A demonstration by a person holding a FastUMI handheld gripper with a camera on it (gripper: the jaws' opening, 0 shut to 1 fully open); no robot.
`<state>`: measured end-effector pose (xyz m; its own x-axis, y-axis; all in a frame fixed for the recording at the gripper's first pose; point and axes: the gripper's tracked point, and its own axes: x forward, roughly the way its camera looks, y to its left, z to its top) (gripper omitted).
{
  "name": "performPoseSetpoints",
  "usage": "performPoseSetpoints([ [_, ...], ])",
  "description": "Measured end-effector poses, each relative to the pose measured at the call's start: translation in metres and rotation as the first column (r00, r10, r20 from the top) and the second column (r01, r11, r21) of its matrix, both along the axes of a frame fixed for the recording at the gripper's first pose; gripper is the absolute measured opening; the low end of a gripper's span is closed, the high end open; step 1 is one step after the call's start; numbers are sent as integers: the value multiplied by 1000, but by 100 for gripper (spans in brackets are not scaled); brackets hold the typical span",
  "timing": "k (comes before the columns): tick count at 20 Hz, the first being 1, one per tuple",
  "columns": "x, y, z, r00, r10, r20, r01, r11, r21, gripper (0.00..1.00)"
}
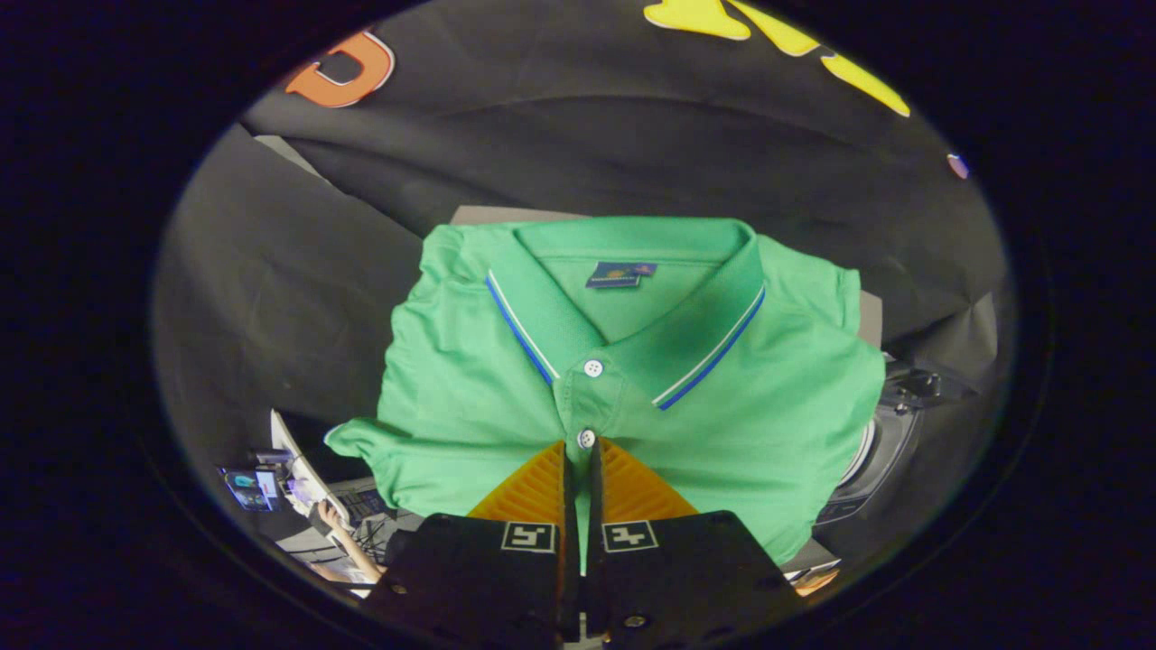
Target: Put the clothes into the washing machine and then close the washing machine lid.
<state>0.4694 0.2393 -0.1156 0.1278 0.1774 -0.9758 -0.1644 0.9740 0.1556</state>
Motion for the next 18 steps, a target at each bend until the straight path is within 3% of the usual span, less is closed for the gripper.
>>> performPoseSetpoints([
  [10, 11, 3, 98, 993, -21, 115, 10, 996, 91, 6],
  [18, 35, -16, 194, 964, -61, 258, 16, 985, 173, 6],
])
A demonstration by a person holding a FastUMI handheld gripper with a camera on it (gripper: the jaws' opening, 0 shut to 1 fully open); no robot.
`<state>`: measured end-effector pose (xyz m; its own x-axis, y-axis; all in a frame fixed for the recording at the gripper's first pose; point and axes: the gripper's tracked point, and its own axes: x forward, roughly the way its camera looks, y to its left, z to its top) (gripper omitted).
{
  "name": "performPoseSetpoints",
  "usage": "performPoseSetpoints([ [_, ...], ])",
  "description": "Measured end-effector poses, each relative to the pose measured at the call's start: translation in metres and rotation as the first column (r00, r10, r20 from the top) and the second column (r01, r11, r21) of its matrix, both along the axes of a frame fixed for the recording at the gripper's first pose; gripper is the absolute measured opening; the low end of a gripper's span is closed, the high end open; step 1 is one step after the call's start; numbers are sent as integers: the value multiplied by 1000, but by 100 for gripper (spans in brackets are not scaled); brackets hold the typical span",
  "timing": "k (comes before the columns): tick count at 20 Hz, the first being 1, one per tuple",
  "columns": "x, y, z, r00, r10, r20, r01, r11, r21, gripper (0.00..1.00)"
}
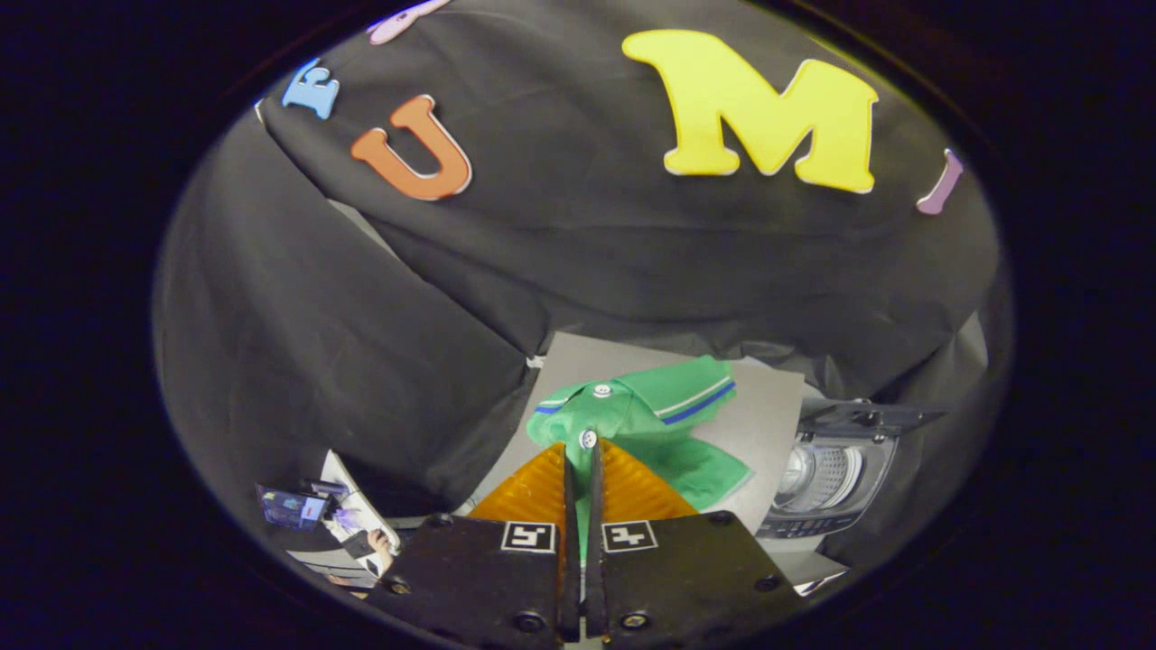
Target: Put the clothes into the washing machine and then close the washing machine lid.
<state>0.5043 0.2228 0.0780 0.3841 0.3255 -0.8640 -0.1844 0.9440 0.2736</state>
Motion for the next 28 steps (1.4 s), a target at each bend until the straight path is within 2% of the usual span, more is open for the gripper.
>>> performPoseSetpoints([
  [6, -7, -16, 65, 994, -5, 112, 1, 1000, 30, 6],
  [11, -23, -32, 96, 988, -27, 154, 22, 999, 34, 6],
  [17, -48, -72, 118, 974, -98, 204, 94, 995, 30, 6],
  [28, -111, -176, 118, 943, -228, 243, 233, 973, 12, 6],
])
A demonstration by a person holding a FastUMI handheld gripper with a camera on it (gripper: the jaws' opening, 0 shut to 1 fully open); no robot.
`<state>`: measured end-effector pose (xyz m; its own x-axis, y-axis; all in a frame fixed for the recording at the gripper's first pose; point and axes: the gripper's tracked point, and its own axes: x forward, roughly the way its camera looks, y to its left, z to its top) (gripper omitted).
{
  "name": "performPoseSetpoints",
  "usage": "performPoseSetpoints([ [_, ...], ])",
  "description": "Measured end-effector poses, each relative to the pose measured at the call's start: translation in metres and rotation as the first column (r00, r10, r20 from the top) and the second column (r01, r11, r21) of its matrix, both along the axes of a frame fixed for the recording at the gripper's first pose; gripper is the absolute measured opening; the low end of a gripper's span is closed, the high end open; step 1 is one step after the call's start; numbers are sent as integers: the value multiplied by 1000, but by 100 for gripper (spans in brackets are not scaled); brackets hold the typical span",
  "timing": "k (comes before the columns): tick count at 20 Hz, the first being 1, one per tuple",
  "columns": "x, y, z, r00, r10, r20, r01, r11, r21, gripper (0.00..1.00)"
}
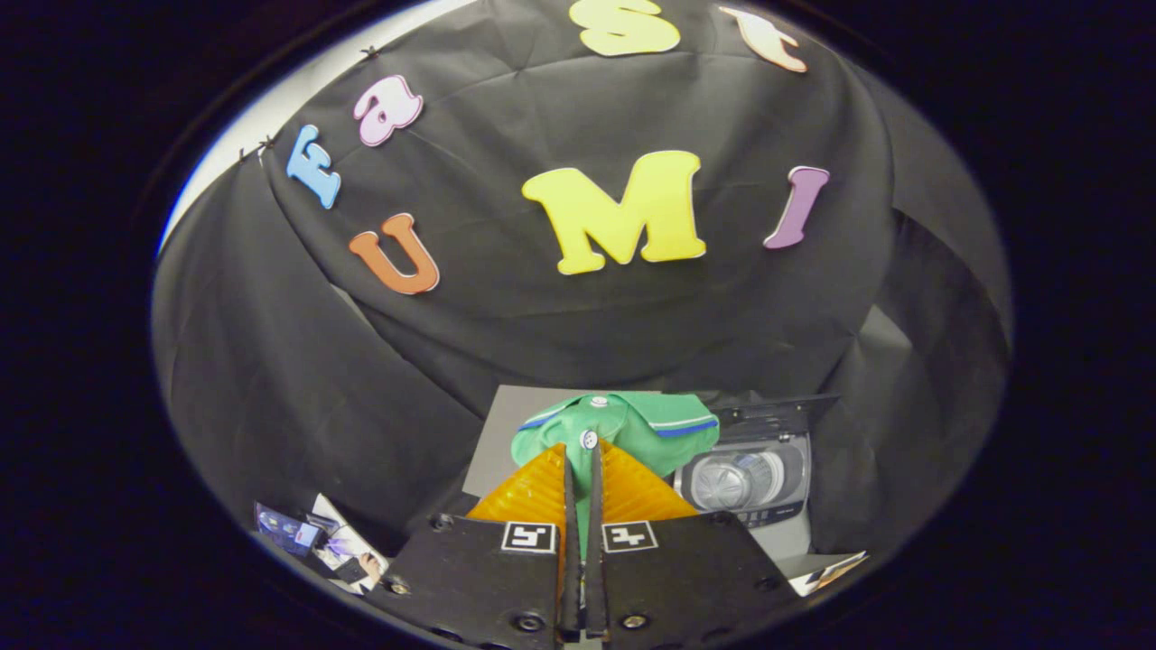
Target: Put the clothes into the washing machine and then close the washing machine lid.
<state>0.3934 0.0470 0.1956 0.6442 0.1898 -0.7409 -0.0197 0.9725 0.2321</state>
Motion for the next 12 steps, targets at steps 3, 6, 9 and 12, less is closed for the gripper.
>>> performPoseSetpoints([
  [3, -11, -32, -6, 1000, -29, 2, 29, 1000, 3, 6],
  [6, -20, -65, -17, 998, -58, -5, 58, 998, 18, 6],
  [9, -22, -102, -37, 997, -77, -13, 78, 997, 18, 6],
  [12, -17, -134, -62, 996, -82, -27, 83, 996, 30, 6],
])
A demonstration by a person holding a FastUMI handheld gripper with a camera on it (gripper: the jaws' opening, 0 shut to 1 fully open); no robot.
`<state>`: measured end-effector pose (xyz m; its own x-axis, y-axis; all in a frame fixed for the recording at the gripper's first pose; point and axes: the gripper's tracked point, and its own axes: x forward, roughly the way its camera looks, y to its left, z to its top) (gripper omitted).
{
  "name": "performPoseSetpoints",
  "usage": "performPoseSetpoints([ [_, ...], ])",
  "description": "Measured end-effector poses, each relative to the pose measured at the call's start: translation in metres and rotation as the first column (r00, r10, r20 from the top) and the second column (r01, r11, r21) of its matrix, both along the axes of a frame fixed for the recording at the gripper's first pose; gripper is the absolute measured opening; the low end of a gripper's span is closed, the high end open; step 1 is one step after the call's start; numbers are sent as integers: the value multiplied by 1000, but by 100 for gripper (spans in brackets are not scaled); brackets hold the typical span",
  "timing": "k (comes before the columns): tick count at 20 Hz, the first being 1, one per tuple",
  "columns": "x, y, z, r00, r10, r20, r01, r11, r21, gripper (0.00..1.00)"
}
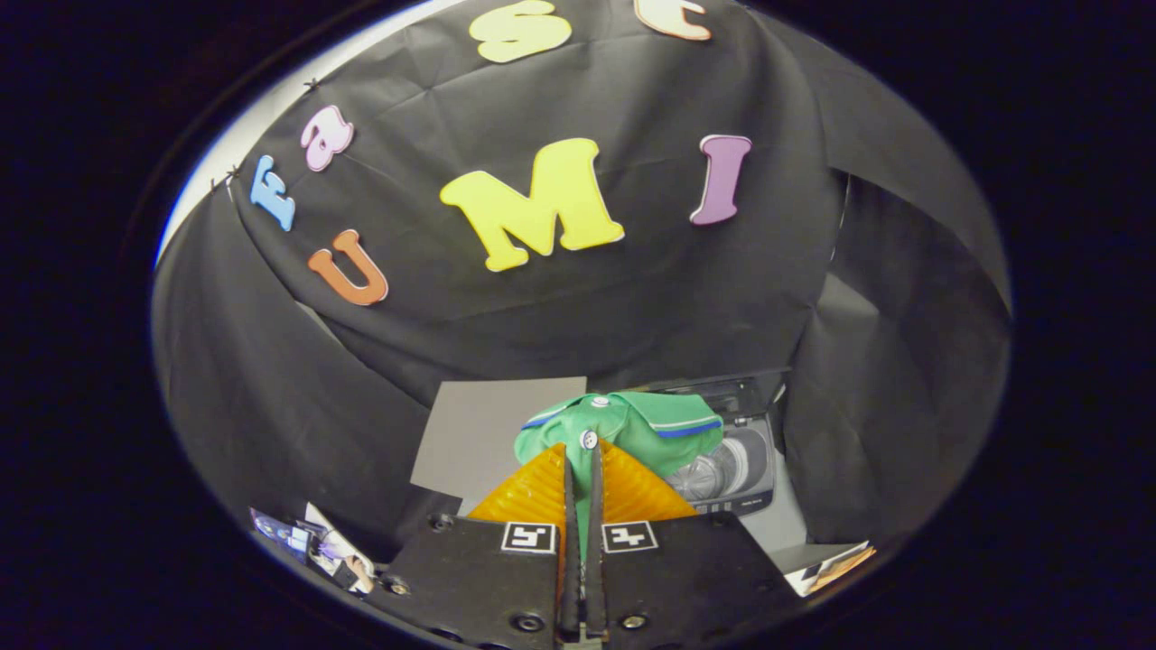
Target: Put the clothes into the washing machine and then close the washing machine lid.
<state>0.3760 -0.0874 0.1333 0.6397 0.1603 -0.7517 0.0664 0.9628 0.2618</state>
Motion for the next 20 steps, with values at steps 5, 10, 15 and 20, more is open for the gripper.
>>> performPoseSetpoints([
  [5, 15, -41, -40, 998, 60, -10, -60, 998, -11, 6],
  [10, 33, -72, -85, 990, 138, 16, -136, 985, -104, 6],
  [15, 48, -86, -161, 971, 238, -24, -239, 963, -124, 6],
  [20, 59, -92, -239, 946, 295, -130, -310, 944, -115, 6],
])
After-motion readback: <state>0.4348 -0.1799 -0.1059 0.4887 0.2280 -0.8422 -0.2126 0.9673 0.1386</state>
